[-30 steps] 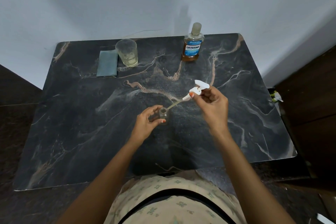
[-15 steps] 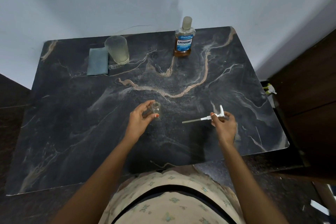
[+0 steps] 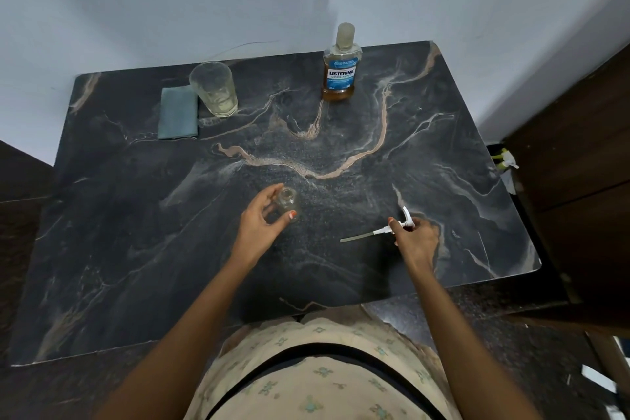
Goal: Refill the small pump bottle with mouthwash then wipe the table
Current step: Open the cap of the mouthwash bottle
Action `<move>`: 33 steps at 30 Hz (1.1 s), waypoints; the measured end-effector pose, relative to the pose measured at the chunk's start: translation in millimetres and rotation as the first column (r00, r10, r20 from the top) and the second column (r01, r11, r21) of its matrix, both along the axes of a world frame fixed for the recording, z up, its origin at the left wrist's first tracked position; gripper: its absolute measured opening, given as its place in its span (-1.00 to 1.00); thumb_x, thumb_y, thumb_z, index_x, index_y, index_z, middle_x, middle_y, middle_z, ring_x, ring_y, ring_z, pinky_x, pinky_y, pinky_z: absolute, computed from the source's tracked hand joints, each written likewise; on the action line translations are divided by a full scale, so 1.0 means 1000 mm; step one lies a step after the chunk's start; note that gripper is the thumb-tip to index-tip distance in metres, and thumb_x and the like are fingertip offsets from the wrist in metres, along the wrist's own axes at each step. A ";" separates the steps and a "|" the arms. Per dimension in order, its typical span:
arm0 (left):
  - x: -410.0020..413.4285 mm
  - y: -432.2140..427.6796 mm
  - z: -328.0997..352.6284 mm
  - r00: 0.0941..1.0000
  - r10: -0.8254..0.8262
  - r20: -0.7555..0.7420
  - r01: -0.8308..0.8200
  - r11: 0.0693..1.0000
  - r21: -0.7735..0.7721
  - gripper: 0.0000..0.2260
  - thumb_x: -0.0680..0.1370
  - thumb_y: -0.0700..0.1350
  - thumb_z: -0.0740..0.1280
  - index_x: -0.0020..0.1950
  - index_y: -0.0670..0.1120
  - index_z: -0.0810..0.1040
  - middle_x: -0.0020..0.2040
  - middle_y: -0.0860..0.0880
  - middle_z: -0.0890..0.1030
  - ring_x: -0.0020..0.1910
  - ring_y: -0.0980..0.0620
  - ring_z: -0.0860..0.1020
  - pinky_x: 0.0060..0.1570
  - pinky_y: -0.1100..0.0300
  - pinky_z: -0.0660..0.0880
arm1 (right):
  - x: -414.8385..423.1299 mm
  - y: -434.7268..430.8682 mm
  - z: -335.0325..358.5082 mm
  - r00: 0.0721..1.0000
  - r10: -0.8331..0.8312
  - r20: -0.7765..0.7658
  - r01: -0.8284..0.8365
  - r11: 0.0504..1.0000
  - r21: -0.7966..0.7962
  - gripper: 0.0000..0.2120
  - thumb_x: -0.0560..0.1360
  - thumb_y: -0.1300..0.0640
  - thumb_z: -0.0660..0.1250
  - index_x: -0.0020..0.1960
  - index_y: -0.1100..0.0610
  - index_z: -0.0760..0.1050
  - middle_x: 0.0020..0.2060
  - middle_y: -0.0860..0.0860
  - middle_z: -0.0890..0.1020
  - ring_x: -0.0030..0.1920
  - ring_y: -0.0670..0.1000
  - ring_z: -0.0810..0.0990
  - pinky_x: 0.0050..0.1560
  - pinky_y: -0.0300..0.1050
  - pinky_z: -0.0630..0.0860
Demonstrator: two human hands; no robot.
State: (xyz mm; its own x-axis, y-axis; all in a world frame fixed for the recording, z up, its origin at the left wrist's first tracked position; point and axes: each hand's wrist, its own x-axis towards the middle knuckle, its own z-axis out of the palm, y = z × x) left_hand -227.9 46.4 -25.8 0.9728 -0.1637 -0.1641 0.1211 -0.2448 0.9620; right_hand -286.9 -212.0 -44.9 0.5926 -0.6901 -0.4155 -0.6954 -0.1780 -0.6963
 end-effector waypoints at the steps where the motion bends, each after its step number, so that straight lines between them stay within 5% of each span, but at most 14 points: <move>1: 0.000 0.000 0.000 1.000 0.003 -0.006 -0.003 1.000 -0.008 -0.49 0.39 -0.27 0.44 0.25 0.08 0.40 0.19 0.07 0.51 0.17 0.24 0.47 0.21 0.36 0.36 | 0.000 0.000 0.000 1.000 0.003 -0.002 -0.003 1.000 -0.004 -0.61 0.39 0.03 0.42 0.05 0.31 0.49 0.08 0.26 0.54 -0.02 0.27 0.59 0.10 0.14 0.51; 6: 0.000 0.002 0.000 1.000 -0.009 -0.008 0.008 1.000 -0.011 -0.45 0.38 -0.26 0.44 0.31 0.04 0.37 0.25 0.05 0.48 0.25 0.14 0.44 0.25 0.34 0.32 | -0.001 -0.001 0.002 1.000 0.024 -0.003 -0.024 1.000 0.011 -0.61 0.39 0.00 0.42 0.05 0.28 0.51 0.09 0.25 0.54 -0.03 0.25 0.59 0.08 0.14 0.52; 9: 0.000 0.004 0.004 1.000 -0.023 0.001 0.023 0.999 -0.023 -0.44 0.38 -0.26 0.44 0.30 0.05 0.36 0.27 0.05 0.46 0.28 0.14 0.42 0.30 0.29 0.31 | 0.000 -0.002 0.007 1.000 -0.001 -0.004 0.001 0.997 -0.072 -0.61 0.38 0.01 0.43 0.08 0.25 0.51 0.13 0.23 0.49 0.04 0.17 0.54 0.11 -0.08 0.43; 13: 0.003 0.010 0.011 0.999 -0.003 0.044 0.005 0.998 -0.057 -0.48 0.40 -0.27 0.42 0.27 0.08 0.36 0.26 0.08 0.47 0.30 0.16 0.41 0.33 0.30 0.27 | 0.005 -0.002 0.018 0.998 0.003 0.056 0.006 0.988 -0.152 -0.60 0.40 0.07 0.42 0.12 0.28 0.47 0.17 0.22 0.41 0.08 0.20 0.50 0.08 -0.10 0.38; 17: 0.015 0.015 0.021 0.997 0.034 0.069 -0.028 0.995 -0.096 -0.54 0.43 -0.23 0.38 0.26 0.08 0.38 0.24 0.12 0.47 0.27 0.25 0.41 0.29 0.39 0.28 | 0.024 0.001 0.028 0.986 0.113 0.123 -0.091 0.980 -0.175 -0.69 0.43 0.11 0.39 0.08 0.28 0.50 0.10 0.19 0.49 0.04 0.10 0.50 -0.12 -0.40 0.24; 21: 0.040 0.010 0.031 0.997 0.042 0.066 -0.035 0.993 -0.112 -0.57 0.45 -0.21 0.37 0.26 0.07 0.38 0.23 0.11 0.49 0.26 0.25 0.42 0.29 0.37 0.30 | 0.061 0.014 0.040 0.950 0.248 0.189 -0.223 0.964 -0.144 -0.77 0.43 0.12 0.39 0.02 0.24 0.53 0.03 0.15 0.55 0.04 0.05 0.51 0.10 -0.16 0.38; 28: 0.117 -0.030 0.041 0.995 -0.066 0.073 0.068 0.997 -0.031 -0.55 0.45 -0.23 0.38 0.31 -0.07 0.37 0.26 0.03 0.47 0.28 0.15 0.41 0.34 0.28 0.28 | 0.156 0.025 0.048 0.837 0.452 0.308 -0.418 0.892 -0.172 -0.72 0.44 0.17 0.38 0.12 0.22 0.49 0.09 0.12 0.51 0.02 -0.03 0.49 0.06 -0.23 0.42; 33: 0.182 -0.073 0.044 0.993 -0.084 0.080 0.080 0.995 0.057 -0.51 0.45 -0.23 0.39 0.34 -0.14 0.34 0.34 -0.10 0.43 0.32 0.05 0.38 0.31 0.24 0.29 | 0.221 0.013 0.050 0.806 0.462 0.369 -0.409 0.886 -0.218 -0.66 0.43 0.19 0.39 0.17 0.21 0.44 0.11 0.14 0.49 0.09 0.03 0.50 0.14 -0.15 0.47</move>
State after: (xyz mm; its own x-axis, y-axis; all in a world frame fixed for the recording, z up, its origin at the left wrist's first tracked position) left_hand -46.4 -26.6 18.2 0.9670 -0.2366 -0.0948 0.0196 -0.3020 0.9531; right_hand -65.8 -198.6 5.1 0.9375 -0.3481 -0.0061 -0.1899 -0.4966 -0.8470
